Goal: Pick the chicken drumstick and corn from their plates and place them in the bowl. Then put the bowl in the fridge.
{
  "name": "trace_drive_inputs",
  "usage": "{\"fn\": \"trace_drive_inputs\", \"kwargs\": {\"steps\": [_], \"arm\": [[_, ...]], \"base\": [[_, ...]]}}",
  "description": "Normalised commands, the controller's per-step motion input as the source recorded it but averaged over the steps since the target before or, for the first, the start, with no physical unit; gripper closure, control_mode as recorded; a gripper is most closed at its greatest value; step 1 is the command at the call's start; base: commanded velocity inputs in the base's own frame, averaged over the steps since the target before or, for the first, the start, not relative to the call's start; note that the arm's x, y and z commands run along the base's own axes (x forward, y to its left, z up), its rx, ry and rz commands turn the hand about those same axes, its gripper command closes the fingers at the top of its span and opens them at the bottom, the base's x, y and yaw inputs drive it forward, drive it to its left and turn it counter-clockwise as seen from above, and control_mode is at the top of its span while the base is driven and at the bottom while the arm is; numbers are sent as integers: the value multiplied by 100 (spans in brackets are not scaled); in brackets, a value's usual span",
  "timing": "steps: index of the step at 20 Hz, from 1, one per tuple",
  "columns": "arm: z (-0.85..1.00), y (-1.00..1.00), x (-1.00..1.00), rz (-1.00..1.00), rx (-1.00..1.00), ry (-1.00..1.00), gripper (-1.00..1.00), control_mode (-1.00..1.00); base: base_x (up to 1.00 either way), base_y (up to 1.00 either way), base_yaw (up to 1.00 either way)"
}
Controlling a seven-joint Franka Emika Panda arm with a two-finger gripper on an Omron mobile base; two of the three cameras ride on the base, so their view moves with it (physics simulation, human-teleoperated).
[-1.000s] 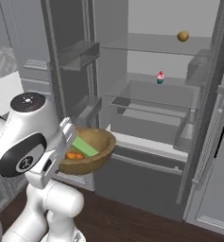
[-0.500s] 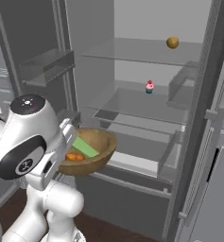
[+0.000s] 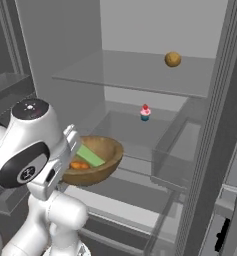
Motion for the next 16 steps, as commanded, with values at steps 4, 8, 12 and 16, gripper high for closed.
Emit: {"fn": "trace_drive_inputs", "kwargs": {"steps": [4,8,12,16], "arm": [[-7,-2,33,3,1,-4,100,-100],[-13,-1,45,12,1,-27,100,-100],[-9,0,56,10,2,-17,100,-100],[0,-2,77,18,3,8,100,-100]], "base": [[34,-4,1],[0,0,0],[0,0,0],[0,0,0]]}}
